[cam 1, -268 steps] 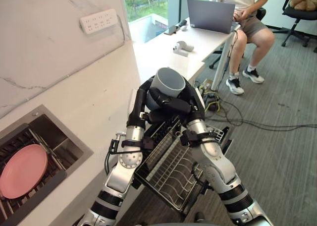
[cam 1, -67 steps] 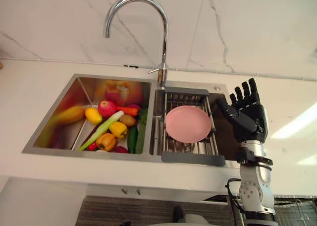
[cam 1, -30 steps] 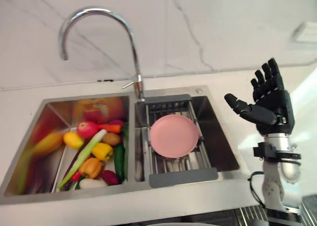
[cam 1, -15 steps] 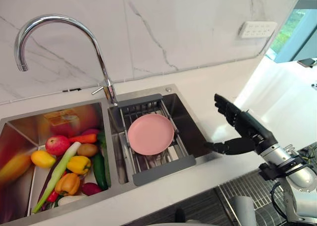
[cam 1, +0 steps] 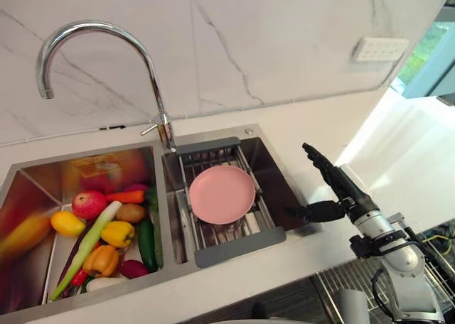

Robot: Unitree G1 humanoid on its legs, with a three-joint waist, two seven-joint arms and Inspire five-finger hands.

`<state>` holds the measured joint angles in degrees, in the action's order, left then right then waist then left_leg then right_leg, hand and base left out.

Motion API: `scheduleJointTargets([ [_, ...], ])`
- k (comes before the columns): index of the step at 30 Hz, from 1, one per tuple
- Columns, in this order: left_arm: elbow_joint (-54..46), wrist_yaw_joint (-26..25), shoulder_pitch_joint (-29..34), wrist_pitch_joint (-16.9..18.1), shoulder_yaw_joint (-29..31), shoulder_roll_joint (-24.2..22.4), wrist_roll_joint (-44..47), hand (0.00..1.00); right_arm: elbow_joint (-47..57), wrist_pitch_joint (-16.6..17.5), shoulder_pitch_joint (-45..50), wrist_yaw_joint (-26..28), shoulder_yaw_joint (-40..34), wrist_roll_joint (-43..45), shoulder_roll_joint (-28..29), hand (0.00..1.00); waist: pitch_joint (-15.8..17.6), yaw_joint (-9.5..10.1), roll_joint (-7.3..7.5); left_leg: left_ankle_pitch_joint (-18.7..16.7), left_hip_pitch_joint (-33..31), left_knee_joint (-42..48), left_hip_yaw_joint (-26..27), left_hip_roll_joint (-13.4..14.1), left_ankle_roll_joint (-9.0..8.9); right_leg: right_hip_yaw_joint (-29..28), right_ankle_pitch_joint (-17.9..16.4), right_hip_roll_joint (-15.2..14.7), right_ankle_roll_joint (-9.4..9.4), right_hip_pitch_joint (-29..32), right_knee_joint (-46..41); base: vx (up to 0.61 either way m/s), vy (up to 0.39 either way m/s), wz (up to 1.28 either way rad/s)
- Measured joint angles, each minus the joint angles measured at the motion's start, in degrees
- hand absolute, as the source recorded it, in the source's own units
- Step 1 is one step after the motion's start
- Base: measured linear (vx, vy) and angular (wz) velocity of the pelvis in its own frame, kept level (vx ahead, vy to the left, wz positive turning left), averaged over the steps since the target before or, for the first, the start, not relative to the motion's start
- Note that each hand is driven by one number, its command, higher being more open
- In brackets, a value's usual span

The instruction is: Walk over to the sink, pick up the cup, carry it to the dishwasher, place the cup inside the dishwasher, then close the dishwasher door

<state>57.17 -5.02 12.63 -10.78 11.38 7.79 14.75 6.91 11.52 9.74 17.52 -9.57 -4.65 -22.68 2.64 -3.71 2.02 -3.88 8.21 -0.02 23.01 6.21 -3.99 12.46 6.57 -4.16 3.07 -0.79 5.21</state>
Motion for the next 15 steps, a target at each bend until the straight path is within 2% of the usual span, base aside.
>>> scheduleJointTargets([
  [3,-0.5,0.1,0.1,-0.2,0.0,-0.2,1.4,1.0,-0.9,0.0,-0.2,-2.6,1.3,-2.3,0.5,1.0,-0.1,0.5,-0.04,0.0,0.0,-0.4,-0.8,0.0,0.01,0.9,0.1,0.0,-0.06,-0.3,-0.3,0.02,0.002,0.15],
  [11,-1.5,0.3,0.2,-1.0,0.2,-0.6,4.2,1.0,-2.1,-0.9,-0.5,-3.5,3.2,-4.5,0.5,1.0,-0.1,1.29,-0.13,0.7,-0.1,-1.4,-3.5,-1.0,0.58,4.4,-0.1,-1.0,0.19,-1.6,-0.3,-0.01,0.015,0.18],
  [15,-1.8,0.0,1.2,-1.3,2.9,-1.2,4.5,1.0,-2.1,-1.0,-0.7,-3.5,3.8,-5.0,0.5,1.0,-0.1,1.31,-0.13,1.1,-0.1,-1.7,-4.3,-1.4,0.8,5.0,-0.1,-1.5,0.25,-1.9,-0.3,-0.05,0.011,0.1],
])
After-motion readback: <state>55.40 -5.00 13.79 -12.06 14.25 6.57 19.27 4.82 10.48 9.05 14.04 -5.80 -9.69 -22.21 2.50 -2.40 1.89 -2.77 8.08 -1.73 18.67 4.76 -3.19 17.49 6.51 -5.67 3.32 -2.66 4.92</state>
